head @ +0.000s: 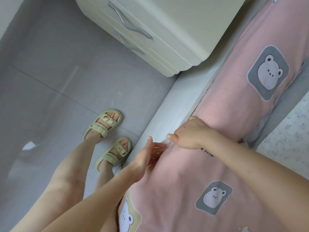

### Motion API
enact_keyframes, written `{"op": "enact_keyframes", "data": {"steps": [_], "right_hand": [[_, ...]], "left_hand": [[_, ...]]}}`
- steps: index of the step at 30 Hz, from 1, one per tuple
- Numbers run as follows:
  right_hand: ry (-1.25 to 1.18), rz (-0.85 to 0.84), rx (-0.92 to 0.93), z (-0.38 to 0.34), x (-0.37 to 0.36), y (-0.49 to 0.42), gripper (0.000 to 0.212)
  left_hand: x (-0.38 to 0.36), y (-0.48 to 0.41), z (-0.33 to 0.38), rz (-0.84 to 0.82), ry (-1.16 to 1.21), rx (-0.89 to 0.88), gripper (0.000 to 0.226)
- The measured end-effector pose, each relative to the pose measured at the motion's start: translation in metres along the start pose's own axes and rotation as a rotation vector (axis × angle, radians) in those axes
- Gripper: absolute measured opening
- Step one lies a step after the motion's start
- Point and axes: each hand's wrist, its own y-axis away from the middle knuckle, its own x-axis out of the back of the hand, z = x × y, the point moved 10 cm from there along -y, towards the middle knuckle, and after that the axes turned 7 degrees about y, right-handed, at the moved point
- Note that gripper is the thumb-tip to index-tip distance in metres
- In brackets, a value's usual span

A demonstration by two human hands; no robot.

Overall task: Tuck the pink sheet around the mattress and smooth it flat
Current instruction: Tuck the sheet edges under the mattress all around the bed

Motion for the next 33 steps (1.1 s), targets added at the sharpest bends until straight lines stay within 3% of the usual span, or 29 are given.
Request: {"op": "enact_keyframes", "data": {"steps": [4, 7, 13, 16, 19, 21, 23, 25, 28, 30, 32, 33], "right_hand": [[0.049, -0.223, -0.113, -0.014, -0.026, -0.014, 0.07], [-0.033, -0.297, -0.185, -0.023, -0.036, -0.018, 0.072], [-0.197, -0.221, -0.243, -0.045, -0.034, 0.011, 0.072], [-0.185, -0.15, -0.268, -0.044, -0.034, 0.022, 0.076], [-0.258, -0.149, -0.321, -0.038, -0.036, 0.026, 0.077], [-0.296, -0.172, -0.34, -0.038, -0.036, 0.023, 0.078], [-0.329, -0.168, -0.36, -0.039, -0.035, 0.018, 0.08], [-0.322, -0.135, -0.376, -0.04, -0.033, 0.014, 0.081], [-0.265, -0.093, -0.366, -0.042, -0.033, 0.014, 0.076], [-0.264, -0.079, -0.36, -0.041, -0.033, 0.014, 0.077], [-0.273, -0.069, -0.356, -0.039, -0.034, 0.015, 0.078], [-0.278, -0.062, -0.351, -0.039, -0.034, 0.015, 0.078]], "left_hand": [[0.026, 0.028, -0.002, 0.042, -0.075, -0.107, 0.059], [0.035, 0.037, -0.006, 0.042, -0.136, -0.146, 0.051], [0.044, 0.047, -0.018, -0.014, -0.153, -0.226, 0.051], [0.015, 0.053, -0.05, -0.217, -0.261, -0.088, 0.047], [-0.001, 0.055, -0.078, -0.21, -0.357, 0.006, 0.04], [0.018, 0.043, -0.098, -0.076, -0.355, 0.073, 0.067], [0.02, 0.042, -0.123, -0.164, -0.283, 0.293, 0.108], [0.014, 0.042, -0.135, -0.315, -0.338, 0.392, 0.114], [0.029, 0.053, -0.107, -0.266, -0.573, 0.245, 0.09], [0.052, 0.056, -0.066, -0.001, -0.668, -0.054, 0.084], [0.058, 0.064, -0.028, 0.151, -0.475, -0.35, 0.069], [0.051, 0.065, -0.016, 0.111, -0.325, -0.41, 0.059]]}}
